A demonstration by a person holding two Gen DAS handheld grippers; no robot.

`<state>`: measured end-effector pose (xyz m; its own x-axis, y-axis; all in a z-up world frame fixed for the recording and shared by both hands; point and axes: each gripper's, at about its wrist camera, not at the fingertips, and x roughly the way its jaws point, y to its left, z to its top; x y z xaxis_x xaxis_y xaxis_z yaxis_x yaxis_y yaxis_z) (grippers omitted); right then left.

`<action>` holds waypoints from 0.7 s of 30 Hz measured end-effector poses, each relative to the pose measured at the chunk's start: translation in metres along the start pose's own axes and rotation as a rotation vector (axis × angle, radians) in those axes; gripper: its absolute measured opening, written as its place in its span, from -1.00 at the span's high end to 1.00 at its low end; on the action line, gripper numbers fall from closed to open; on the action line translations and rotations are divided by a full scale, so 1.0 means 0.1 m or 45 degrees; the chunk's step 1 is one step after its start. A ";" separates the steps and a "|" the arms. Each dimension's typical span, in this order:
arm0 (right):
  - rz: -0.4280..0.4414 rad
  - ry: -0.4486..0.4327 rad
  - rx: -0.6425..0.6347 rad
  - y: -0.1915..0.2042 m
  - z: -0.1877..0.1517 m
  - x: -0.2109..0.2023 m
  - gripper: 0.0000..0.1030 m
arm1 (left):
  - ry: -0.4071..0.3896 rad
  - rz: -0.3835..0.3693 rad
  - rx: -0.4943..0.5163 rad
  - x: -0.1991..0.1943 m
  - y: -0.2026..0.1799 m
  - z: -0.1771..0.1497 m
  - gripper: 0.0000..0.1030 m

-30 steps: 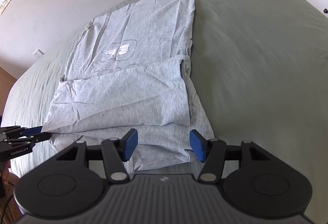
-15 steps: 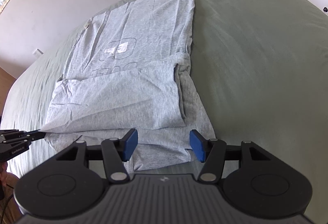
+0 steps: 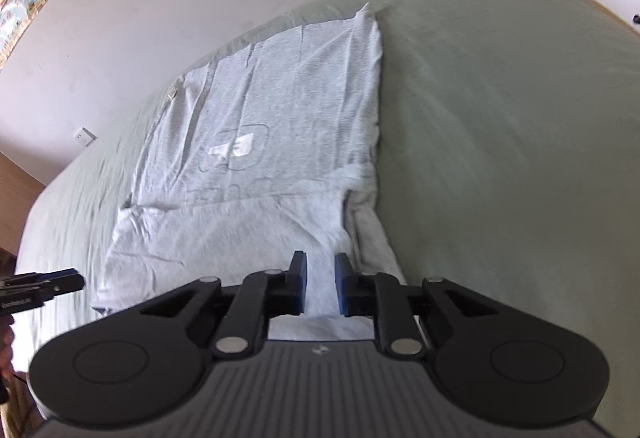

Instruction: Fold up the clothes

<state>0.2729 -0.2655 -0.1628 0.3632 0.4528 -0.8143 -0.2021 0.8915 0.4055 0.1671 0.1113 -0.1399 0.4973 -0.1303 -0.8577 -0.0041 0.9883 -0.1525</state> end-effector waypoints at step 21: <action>-0.038 0.012 -0.061 -0.22 1.55 0.25 -0.27 | 0.206 -0.076 0.097 0.75 0.49 1.59 -0.19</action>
<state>0.4272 -0.2709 -0.1274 0.3611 0.4258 -0.8296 -0.2346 0.9025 0.3611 0.3423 0.1624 -0.1337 0.3484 -0.1939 -0.9171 0.0903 0.9808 -0.1731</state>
